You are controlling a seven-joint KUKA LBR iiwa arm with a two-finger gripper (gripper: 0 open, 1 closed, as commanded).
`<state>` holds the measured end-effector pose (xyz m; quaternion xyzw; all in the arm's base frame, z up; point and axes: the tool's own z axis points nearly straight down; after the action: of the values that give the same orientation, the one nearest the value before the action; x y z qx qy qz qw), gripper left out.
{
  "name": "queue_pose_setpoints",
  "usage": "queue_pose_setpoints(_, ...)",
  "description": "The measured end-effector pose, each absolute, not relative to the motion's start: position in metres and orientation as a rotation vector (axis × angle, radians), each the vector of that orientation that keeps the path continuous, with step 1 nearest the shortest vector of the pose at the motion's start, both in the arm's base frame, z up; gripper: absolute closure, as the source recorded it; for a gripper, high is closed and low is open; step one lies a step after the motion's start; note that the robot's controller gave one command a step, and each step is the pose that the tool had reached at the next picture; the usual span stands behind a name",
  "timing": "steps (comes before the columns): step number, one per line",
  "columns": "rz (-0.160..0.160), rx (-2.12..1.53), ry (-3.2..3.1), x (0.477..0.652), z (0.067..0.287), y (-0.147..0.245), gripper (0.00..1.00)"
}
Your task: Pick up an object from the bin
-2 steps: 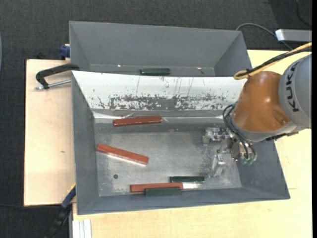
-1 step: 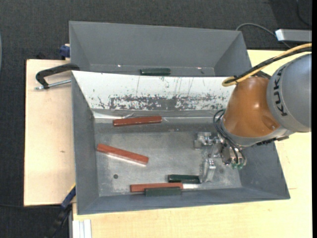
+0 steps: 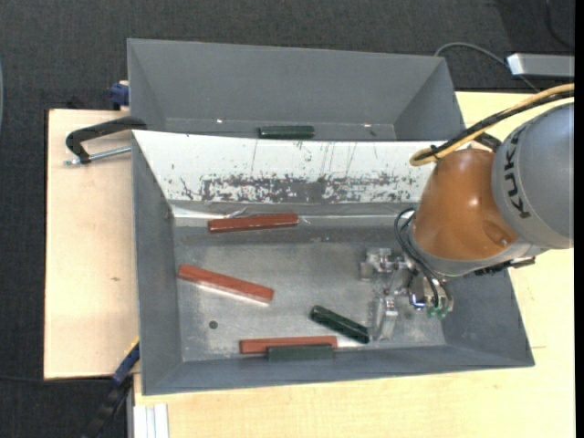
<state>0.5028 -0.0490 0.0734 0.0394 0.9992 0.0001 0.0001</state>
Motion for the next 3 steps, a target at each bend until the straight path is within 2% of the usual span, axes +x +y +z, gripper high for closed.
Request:
queue_pose_setpoints(1,0.0,0.039,3.142,0.498,0.071,0.001,0.0)
queue_pose_setpoints(2,0.005,0.055,3.141,0.496,0.071,-0.007,0.0)
queue_pose_setpoints(3,-0.001,0.041,3.138,0.498,0.072,0.035,0.0)
